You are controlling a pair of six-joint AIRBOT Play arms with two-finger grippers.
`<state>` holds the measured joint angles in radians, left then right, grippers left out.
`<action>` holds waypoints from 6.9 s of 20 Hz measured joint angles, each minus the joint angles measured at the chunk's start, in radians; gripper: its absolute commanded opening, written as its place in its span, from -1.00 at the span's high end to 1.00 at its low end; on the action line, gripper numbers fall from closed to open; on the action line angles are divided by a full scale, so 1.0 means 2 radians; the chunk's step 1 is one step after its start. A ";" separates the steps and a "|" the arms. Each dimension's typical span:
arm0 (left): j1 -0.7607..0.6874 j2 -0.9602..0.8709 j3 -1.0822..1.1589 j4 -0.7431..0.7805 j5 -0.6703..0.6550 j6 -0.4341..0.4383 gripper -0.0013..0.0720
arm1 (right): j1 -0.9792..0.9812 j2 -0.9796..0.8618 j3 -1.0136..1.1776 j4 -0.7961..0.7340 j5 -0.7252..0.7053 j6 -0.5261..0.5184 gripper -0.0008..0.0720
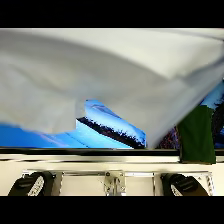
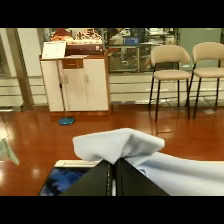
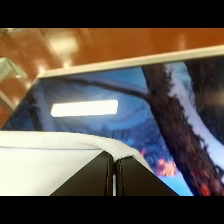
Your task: Fold the shirts.
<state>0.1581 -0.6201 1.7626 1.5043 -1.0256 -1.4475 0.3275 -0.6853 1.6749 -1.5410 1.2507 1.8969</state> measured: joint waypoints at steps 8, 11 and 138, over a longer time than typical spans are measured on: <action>0.007 -0.039 -0.020 0.052 -0.078 0.036 0.86 | 0.000 -0.082 0.007 -0.016 0.192 0.003 0.79; 0.007 -0.080 -0.059 0.058 -0.076 0.060 0.86 | 0.000 -0.163 0.008 -0.033 0.193 -0.016 0.79; -0.033 -0.484 -0.206 -0.231 0.204 0.101 0.85 | -0.172 -0.521 -0.131 0.060 -0.425 -0.089 0.79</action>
<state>0.0921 -1.5875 1.3502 1.0420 -0.6167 -1.2446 -0.0174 -1.7271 1.4136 -1.4216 0.4004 1.7180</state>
